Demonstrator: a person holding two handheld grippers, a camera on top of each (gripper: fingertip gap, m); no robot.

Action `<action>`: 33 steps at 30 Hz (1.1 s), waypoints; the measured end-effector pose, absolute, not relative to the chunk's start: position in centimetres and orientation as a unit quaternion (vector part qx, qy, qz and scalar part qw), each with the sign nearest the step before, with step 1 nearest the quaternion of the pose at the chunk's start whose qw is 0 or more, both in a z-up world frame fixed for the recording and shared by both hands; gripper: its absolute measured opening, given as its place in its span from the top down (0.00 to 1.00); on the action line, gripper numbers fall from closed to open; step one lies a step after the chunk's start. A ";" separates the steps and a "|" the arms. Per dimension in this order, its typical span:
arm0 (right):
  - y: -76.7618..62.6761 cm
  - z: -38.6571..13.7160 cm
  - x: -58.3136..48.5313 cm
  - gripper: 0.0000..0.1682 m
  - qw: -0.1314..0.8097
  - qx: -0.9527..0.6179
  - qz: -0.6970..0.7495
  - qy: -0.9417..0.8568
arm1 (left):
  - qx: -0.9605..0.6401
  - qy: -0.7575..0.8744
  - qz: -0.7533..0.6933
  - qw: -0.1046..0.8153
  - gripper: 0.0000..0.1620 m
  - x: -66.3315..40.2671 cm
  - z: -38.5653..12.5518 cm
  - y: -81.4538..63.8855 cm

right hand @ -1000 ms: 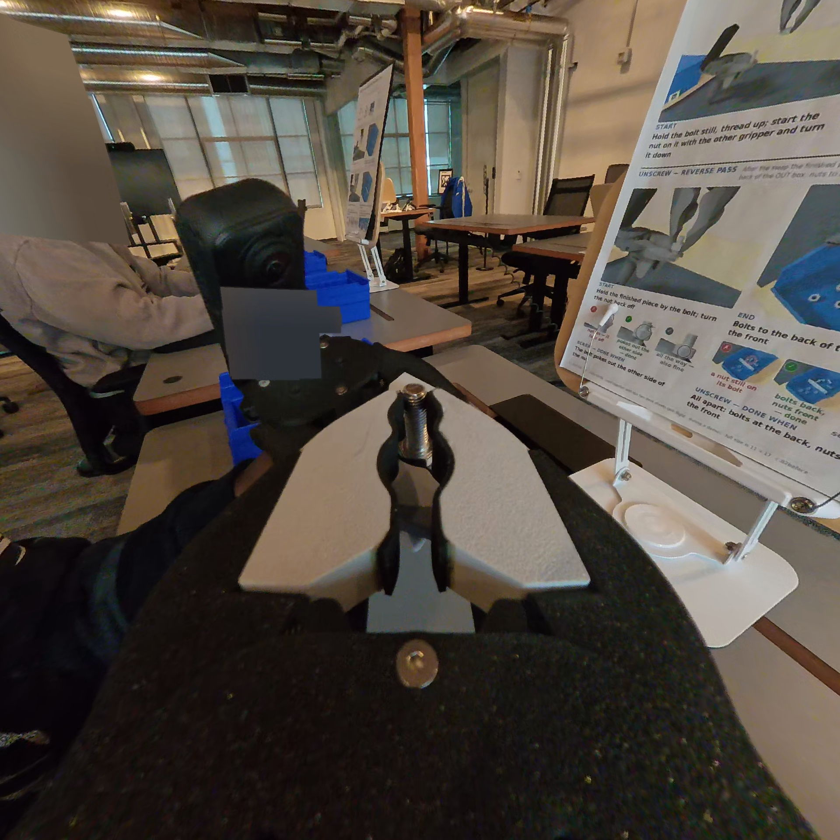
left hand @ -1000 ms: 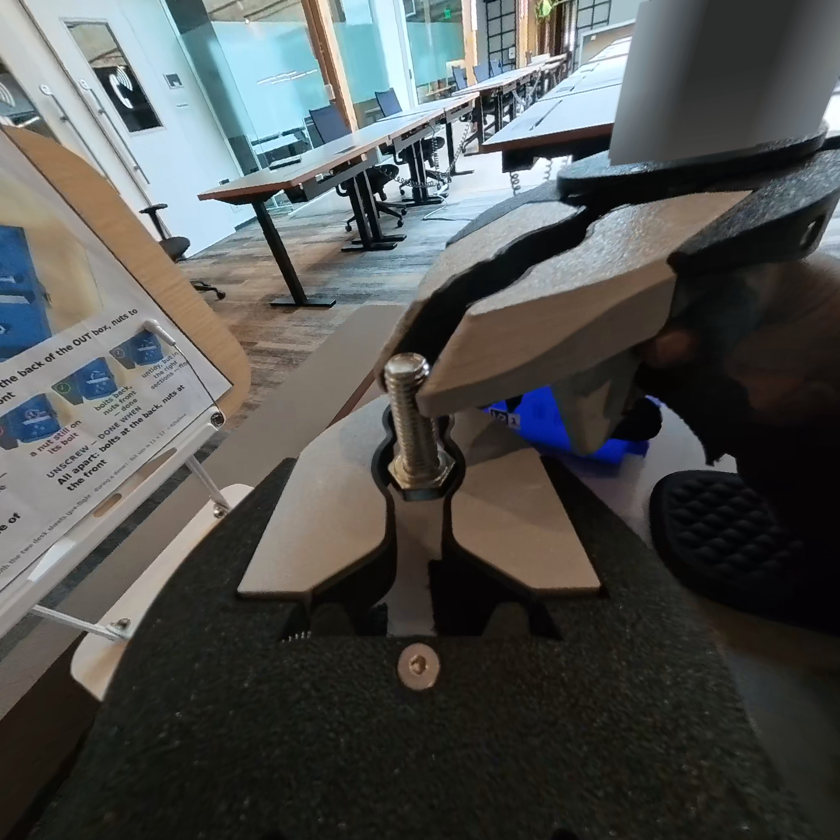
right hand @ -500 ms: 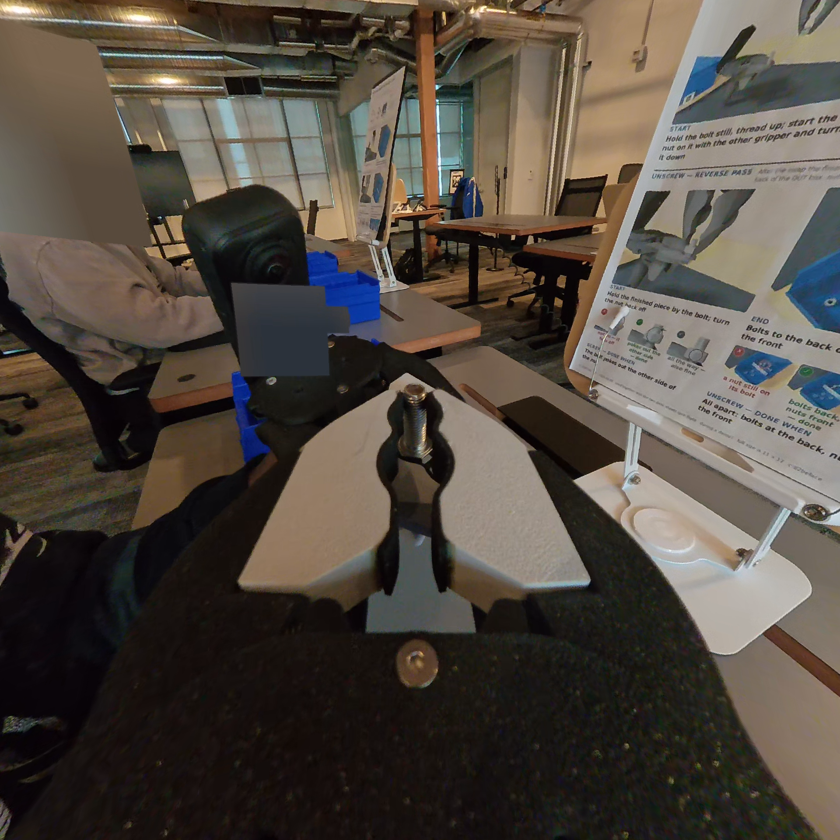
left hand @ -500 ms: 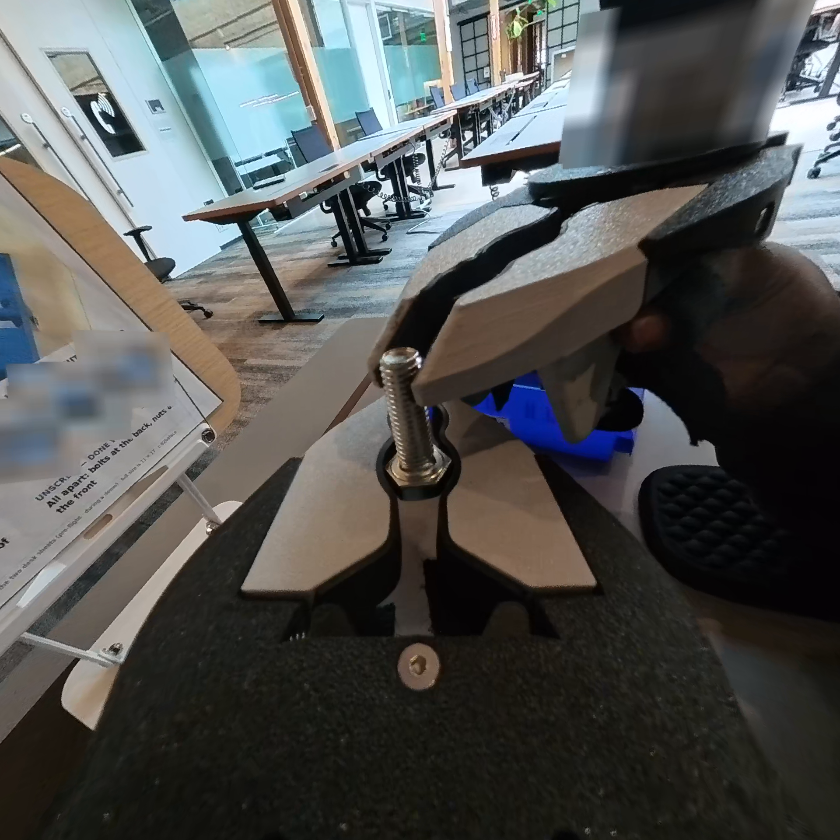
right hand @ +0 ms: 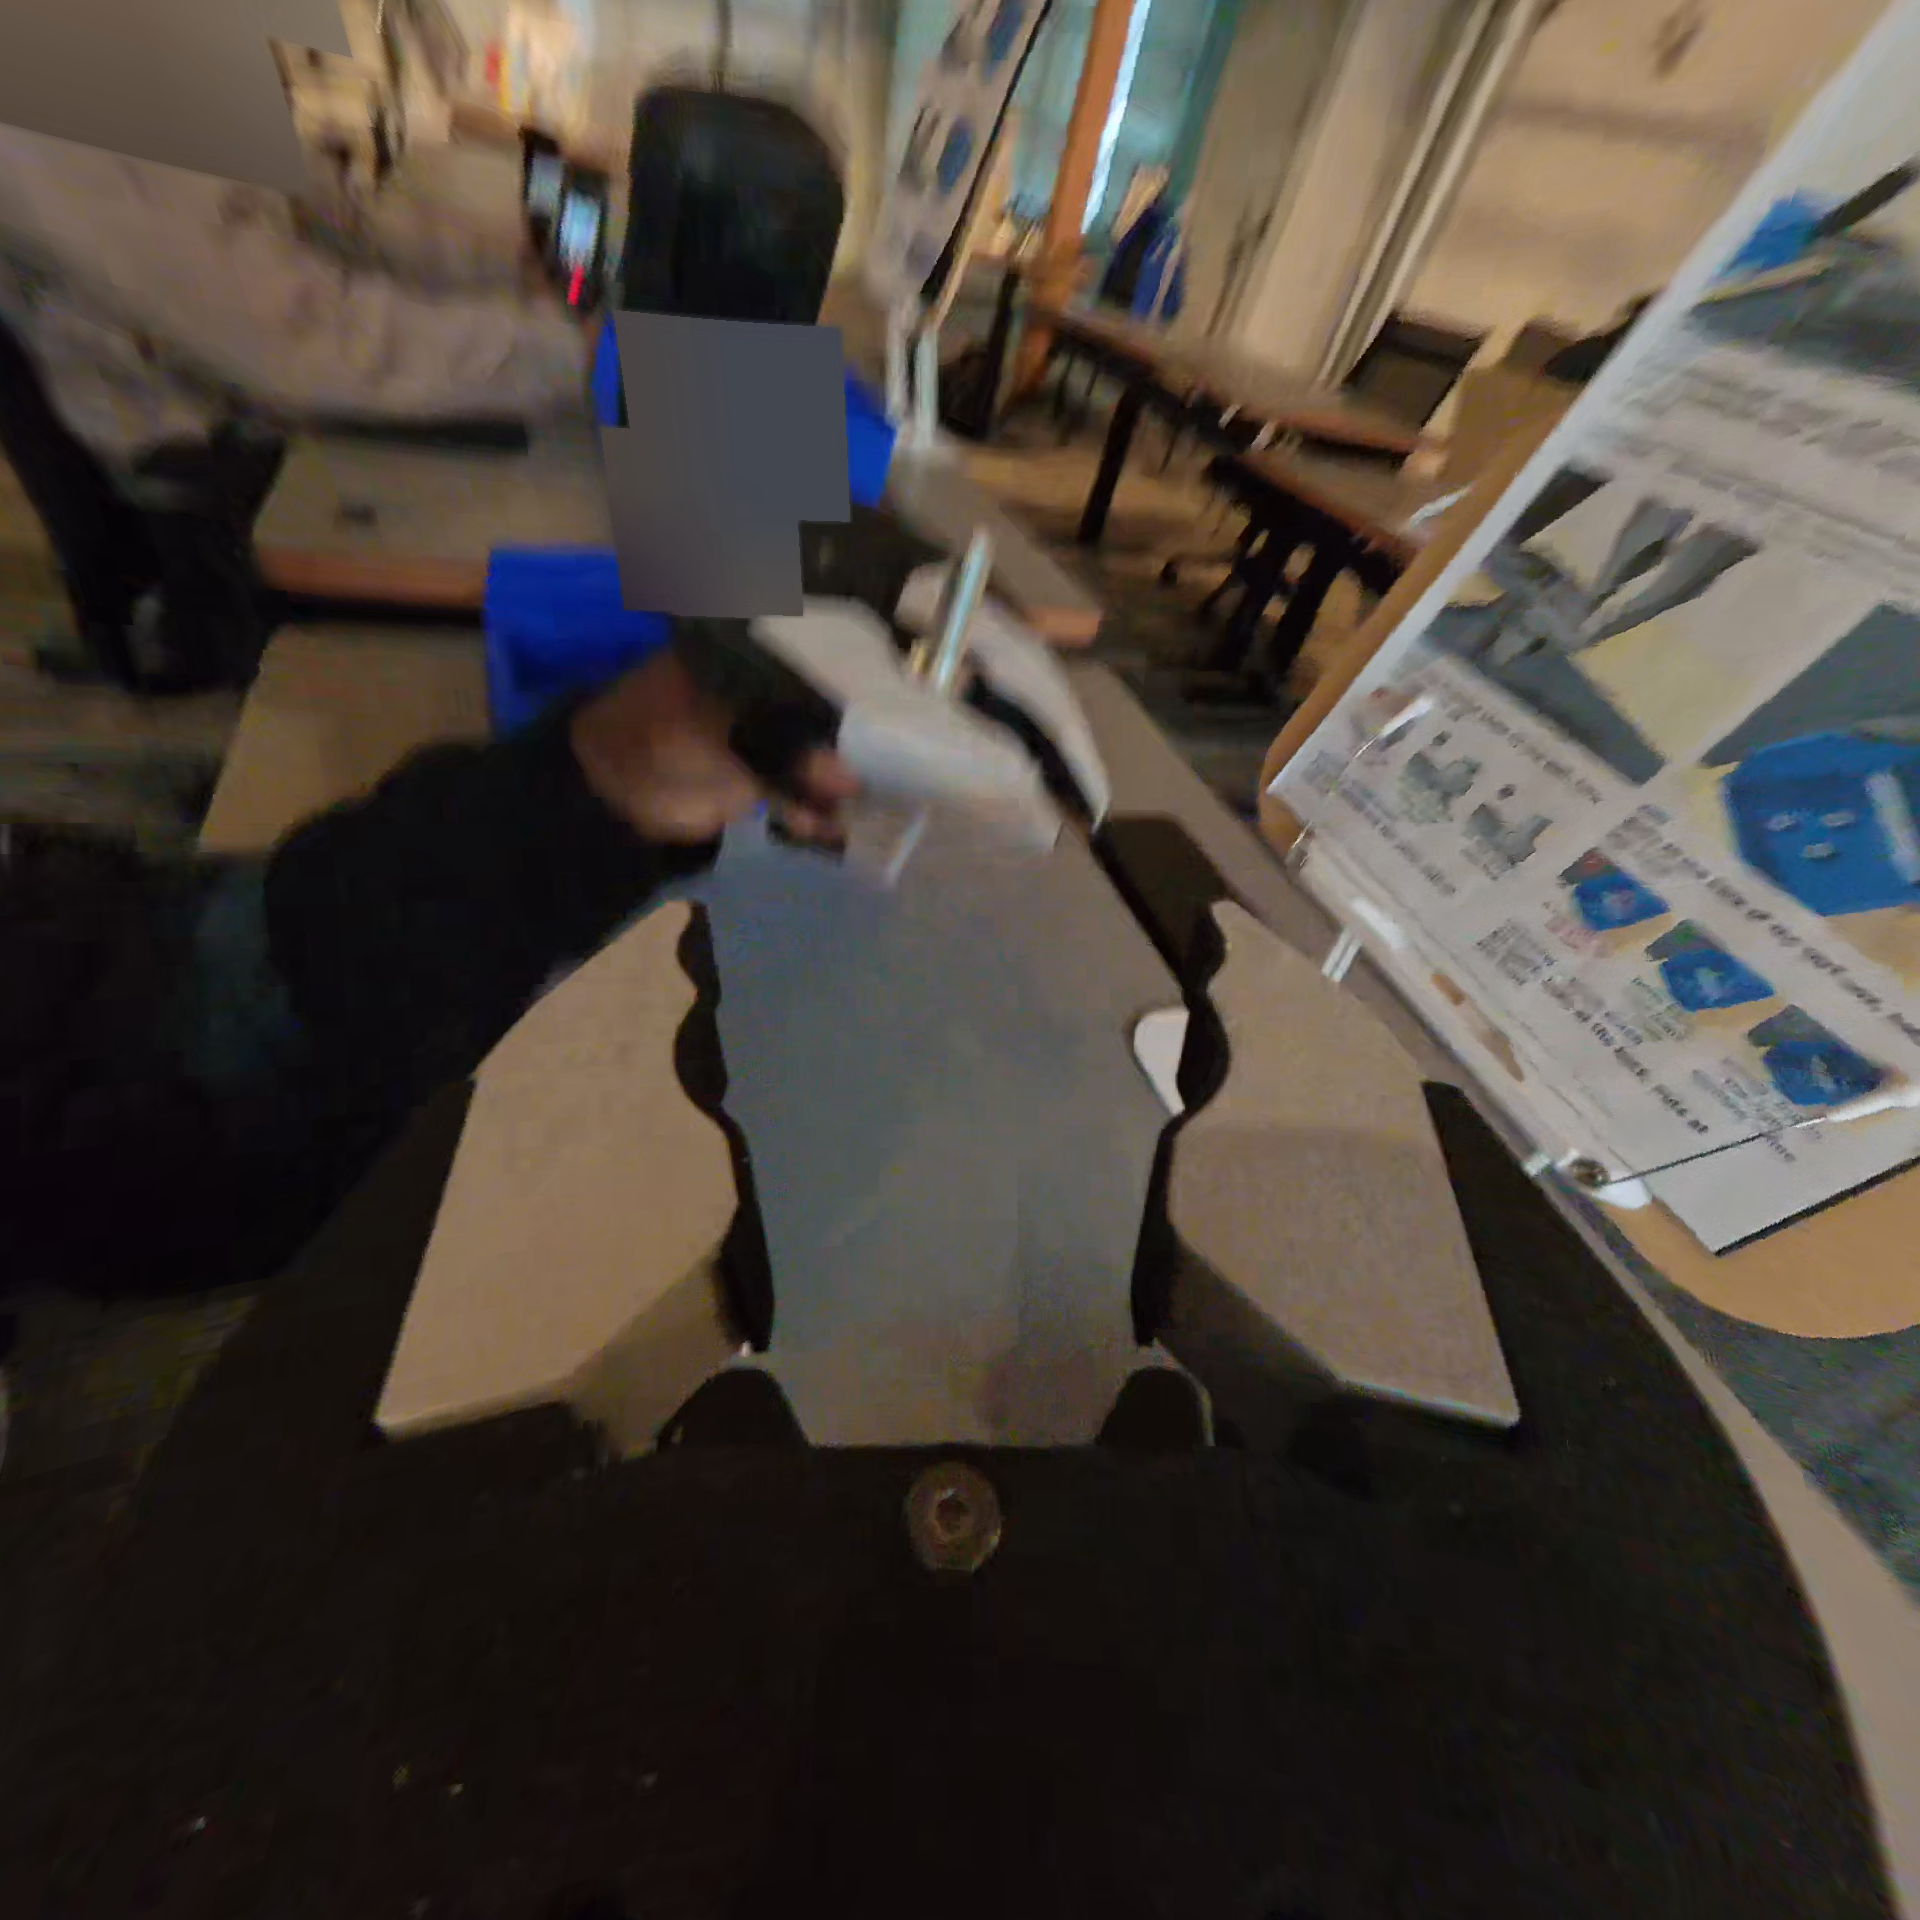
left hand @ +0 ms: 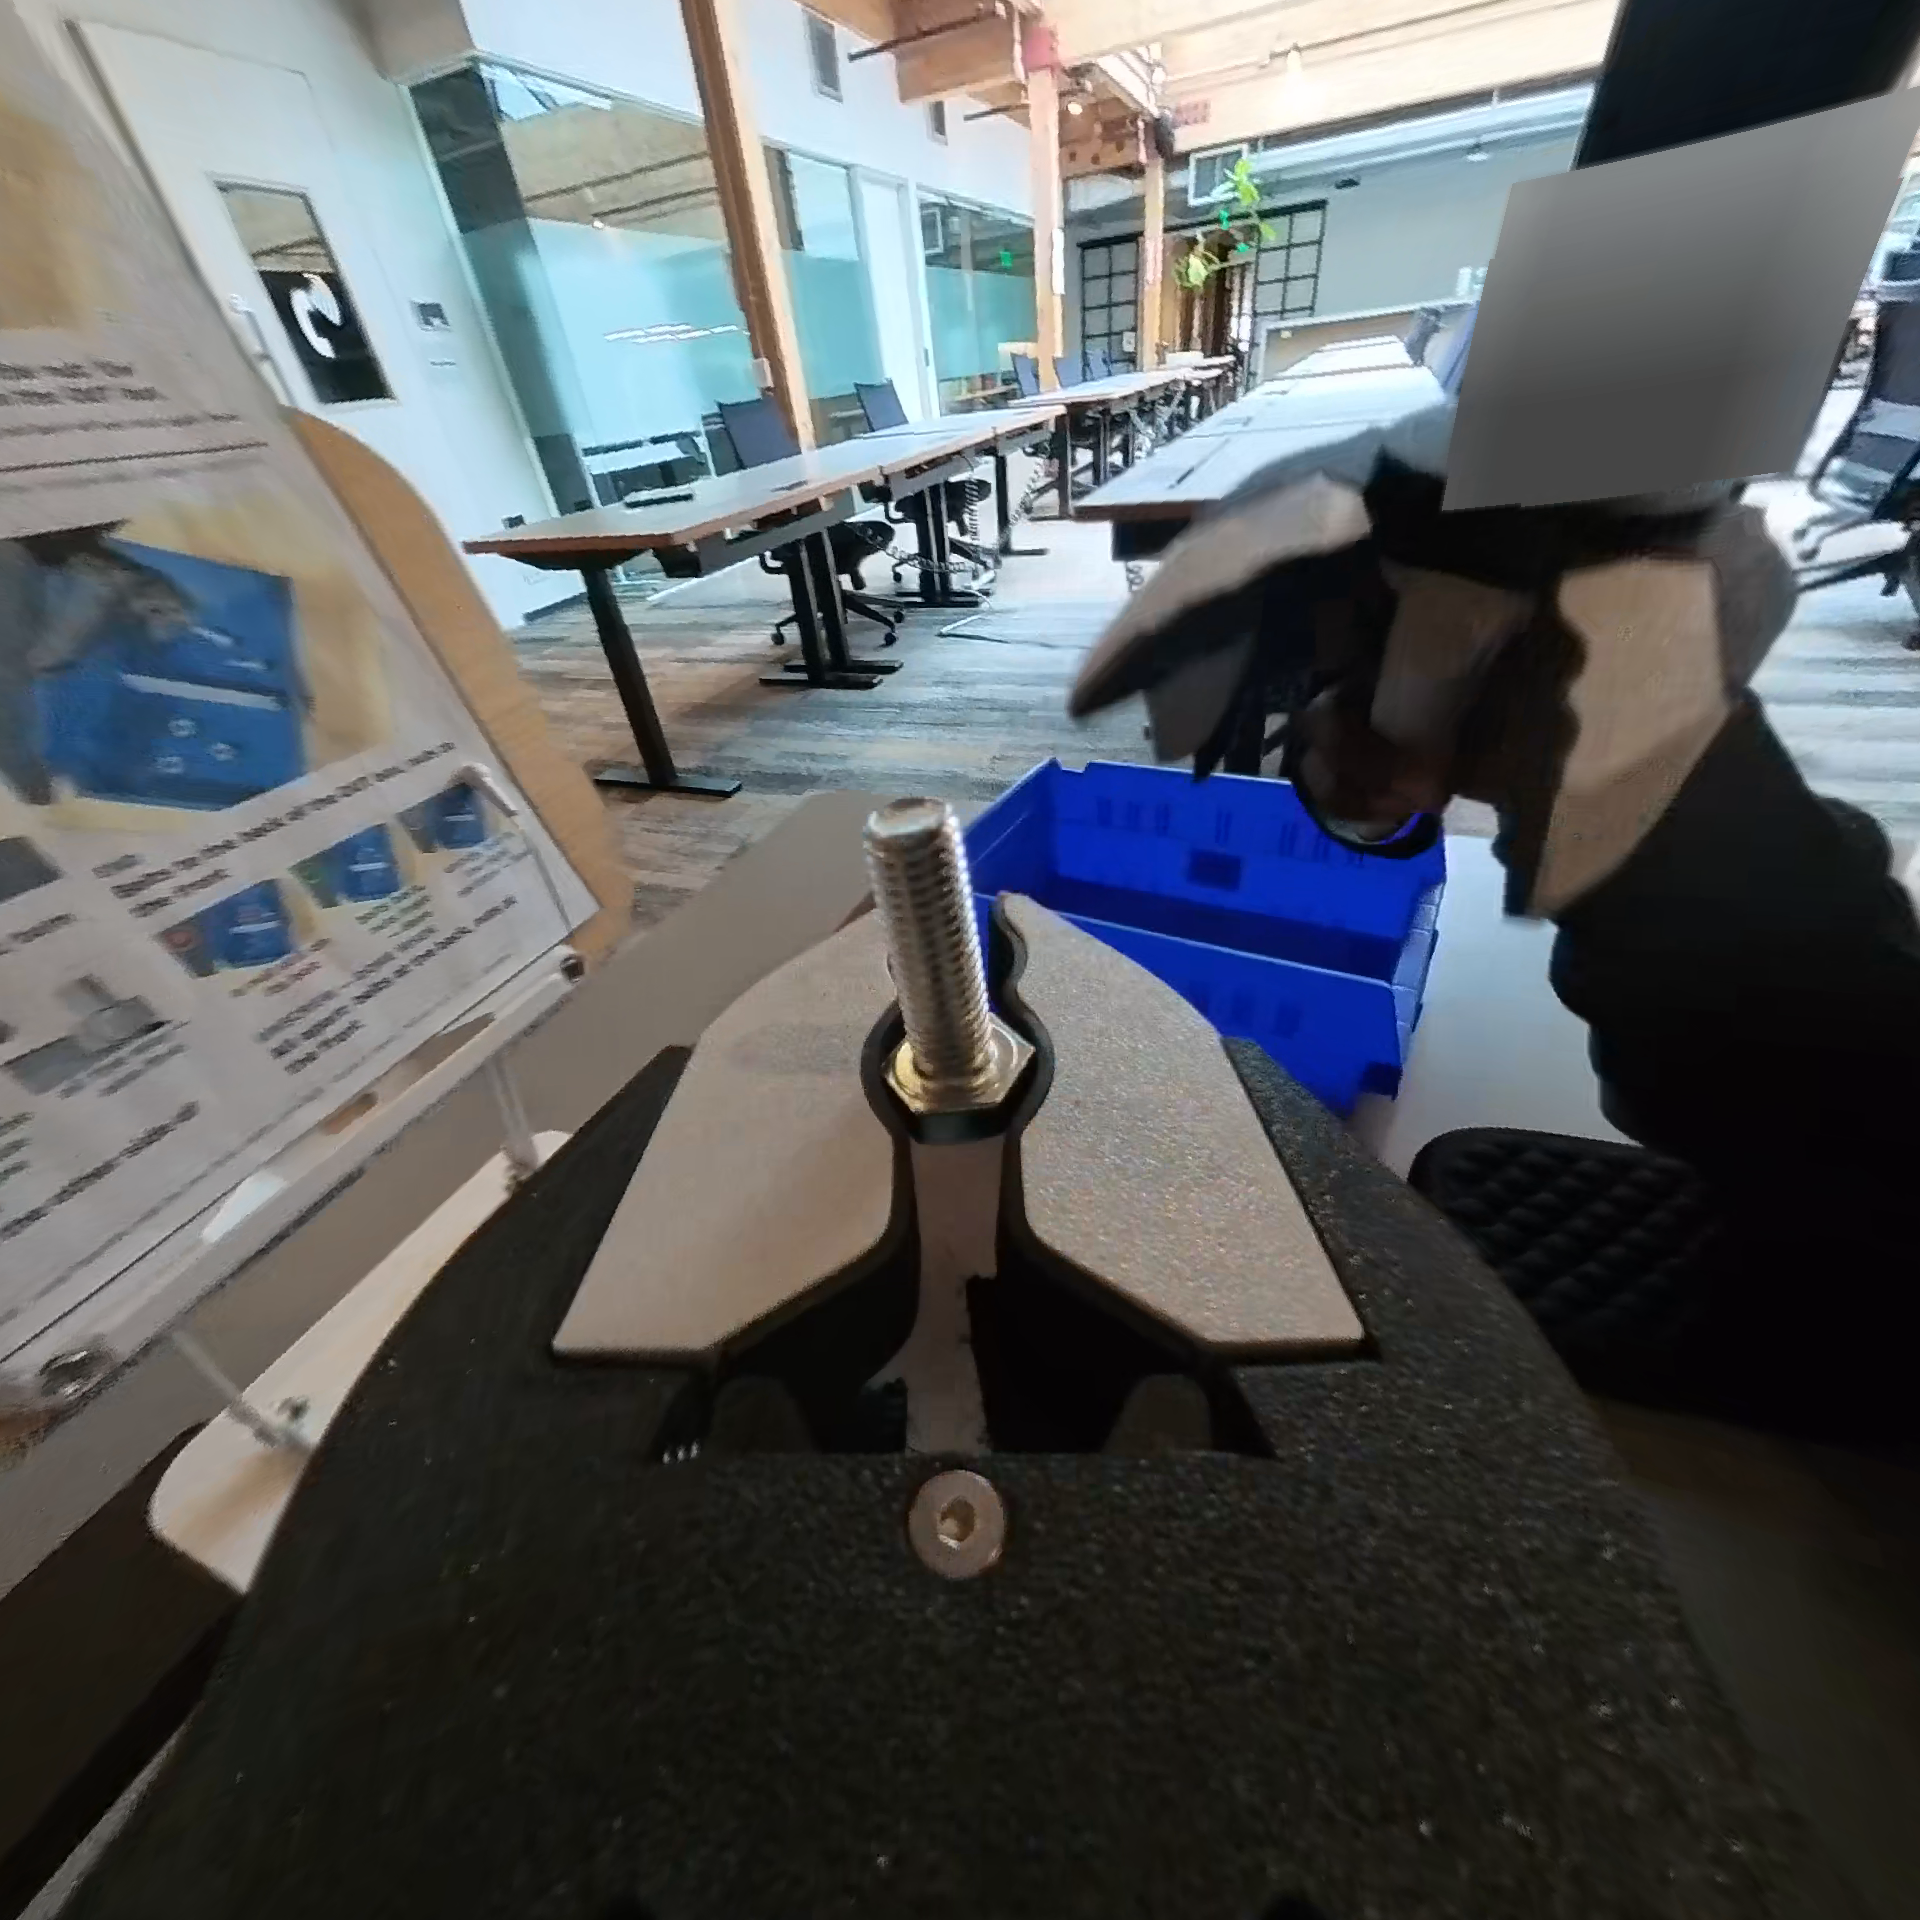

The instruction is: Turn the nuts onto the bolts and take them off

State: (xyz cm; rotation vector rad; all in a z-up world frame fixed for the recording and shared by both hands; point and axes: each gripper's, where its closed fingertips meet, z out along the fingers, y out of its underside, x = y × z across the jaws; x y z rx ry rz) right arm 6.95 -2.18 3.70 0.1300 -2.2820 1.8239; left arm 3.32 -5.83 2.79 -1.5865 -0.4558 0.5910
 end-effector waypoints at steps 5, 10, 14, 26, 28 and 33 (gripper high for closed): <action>-2.1 -5.5 8.5 0.65 0.086 0.162 0.409 -0.894 | -0.681 -0.222 0.273 0.642 0.93 4.2 3.9 -9.6; -4.2 -11.7 10.2 0.76 0.011 0.210 0.292 -0.933 | -0.677 -0.222 0.284 0.641 0.93 5.2 4.5 -11.8; -4.6 -16.4 10.7 0.78 -0.023 0.227 0.193 -0.954 | -0.671 -0.222 0.290 0.646 0.93 6.0 5.0 -13.2; -4.4 -23.9 9.4 0.81 -0.024 0.233 0.070 -0.970 | -0.673 -0.204 0.284 0.652 0.93 7.3 5.7 -13.3; -4.4 -24.2 9.5 0.83 -0.027 0.233 0.069 -0.970 | -0.674 -0.204 0.284 0.651 0.93 7.3 5.7 -13.4; -4.5 -24.8 9.7 0.89 -0.025 0.248 0.060 -0.967 | -0.676 -0.202 0.280 0.651 0.93 7.3 5.6 -13.3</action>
